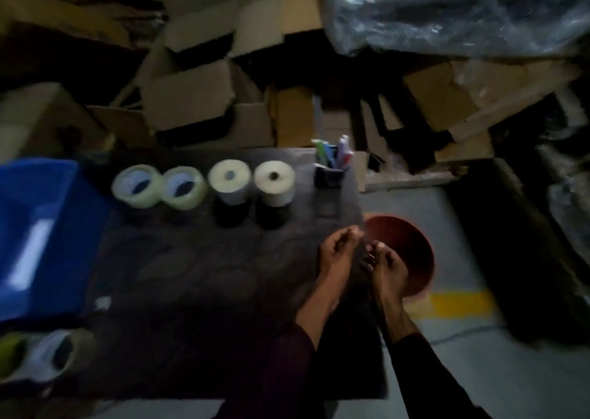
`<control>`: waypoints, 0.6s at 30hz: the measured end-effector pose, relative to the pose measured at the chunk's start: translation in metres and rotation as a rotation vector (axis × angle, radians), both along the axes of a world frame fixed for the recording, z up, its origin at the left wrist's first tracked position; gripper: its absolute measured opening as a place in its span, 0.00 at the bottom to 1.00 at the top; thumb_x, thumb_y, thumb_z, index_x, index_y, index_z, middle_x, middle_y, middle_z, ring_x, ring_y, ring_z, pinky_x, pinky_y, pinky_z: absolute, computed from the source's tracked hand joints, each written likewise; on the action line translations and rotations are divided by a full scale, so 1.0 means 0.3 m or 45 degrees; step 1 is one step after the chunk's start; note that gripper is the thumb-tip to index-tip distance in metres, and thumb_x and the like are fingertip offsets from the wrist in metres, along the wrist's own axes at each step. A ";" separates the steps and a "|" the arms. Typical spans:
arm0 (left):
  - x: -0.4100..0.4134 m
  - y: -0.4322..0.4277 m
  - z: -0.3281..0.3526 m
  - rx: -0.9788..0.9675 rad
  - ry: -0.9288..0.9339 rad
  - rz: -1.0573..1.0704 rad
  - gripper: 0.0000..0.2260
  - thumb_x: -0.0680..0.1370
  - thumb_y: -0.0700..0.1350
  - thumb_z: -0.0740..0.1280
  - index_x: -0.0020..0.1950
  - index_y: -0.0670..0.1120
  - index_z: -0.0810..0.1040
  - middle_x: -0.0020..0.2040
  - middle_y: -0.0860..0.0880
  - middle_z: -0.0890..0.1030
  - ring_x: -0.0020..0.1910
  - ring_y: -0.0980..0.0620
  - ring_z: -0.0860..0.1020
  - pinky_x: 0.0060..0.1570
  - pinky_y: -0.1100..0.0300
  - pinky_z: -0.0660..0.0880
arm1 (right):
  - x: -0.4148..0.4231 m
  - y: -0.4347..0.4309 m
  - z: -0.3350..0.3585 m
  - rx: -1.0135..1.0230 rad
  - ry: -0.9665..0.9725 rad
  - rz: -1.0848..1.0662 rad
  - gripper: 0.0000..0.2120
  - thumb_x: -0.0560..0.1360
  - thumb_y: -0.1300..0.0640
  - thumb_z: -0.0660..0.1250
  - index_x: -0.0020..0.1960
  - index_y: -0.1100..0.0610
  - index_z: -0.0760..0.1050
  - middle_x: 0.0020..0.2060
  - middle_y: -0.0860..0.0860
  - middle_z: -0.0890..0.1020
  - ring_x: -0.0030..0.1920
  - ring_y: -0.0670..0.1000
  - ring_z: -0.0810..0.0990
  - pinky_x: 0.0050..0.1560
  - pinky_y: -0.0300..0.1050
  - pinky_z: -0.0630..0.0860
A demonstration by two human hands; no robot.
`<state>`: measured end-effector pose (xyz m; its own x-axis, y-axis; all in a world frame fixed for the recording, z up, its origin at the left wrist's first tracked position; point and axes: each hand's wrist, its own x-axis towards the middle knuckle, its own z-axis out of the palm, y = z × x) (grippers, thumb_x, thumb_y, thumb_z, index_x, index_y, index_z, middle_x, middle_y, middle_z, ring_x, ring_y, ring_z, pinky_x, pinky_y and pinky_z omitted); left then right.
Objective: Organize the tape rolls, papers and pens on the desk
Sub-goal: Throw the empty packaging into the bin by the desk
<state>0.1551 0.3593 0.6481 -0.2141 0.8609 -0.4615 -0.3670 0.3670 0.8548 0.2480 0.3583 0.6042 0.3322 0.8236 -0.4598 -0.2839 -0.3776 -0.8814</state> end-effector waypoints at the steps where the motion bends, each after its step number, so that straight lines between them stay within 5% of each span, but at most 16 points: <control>1: -0.090 -0.052 0.031 0.016 -0.074 0.057 0.05 0.78 0.36 0.66 0.52 0.41 0.81 0.39 0.53 0.84 0.39 0.62 0.81 0.43 0.67 0.77 | -0.098 -0.027 0.031 0.028 0.019 0.086 0.08 0.77 0.55 0.67 0.39 0.56 0.80 0.31 0.47 0.83 0.31 0.43 0.81 0.33 0.38 0.80; 6: -0.643 -0.347 0.098 -0.034 -0.118 0.573 0.07 0.78 0.35 0.65 0.48 0.45 0.79 0.38 0.51 0.85 0.37 0.57 0.83 0.39 0.62 0.79 | -0.666 -0.258 0.113 0.065 0.081 0.709 0.05 0.79 0.63 0.65 0.48 0.62 0.80 0.40 0.56 0.85 0.40 0.51 0.81 0.41 0.43 0.77; 12: -1.198 -0.790 0.071 -0.131 0.201 1.177 0.06 0.79 0.47 0.67 0.45 0.46 0.79 0.36 0.51 0.81 0.33 0.55 0.77 0.32 0.61 0.74 | -1.188 -0.529 0.097 0.019 0.037 1.154 0.06 0.79 0.60 0.67 0.46 0.53 0.81 0.32 0.44 0.83 0.33 0.41 0.77 0.33 0.34 0.75; 18: -1.522 -1.074 -0.041 -0.272 0.467 1.551 0.02 0.76 0.43 0.71 0.47 0.45 0.80 0.41 0.49 0.82 0.38 0.61 0.79 0.45 0.60 0.74 | -1.454 -0.682 0.066 0.167 -0.081 1.268 0.05 0.77 0.61 0.70 0.48 0.63 0.82 0.37 0.50 0.84 0.36 0.39 0.79 0.38 0.34 0.77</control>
<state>-0.3013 0.0372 0.6359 -0.9480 -0.0610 -0.3122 -0.3172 0.1046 0.9426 -0.1883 0.1539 0.6239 -0.5146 0.7824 -0.3509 0.1570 -0.3163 -0.9356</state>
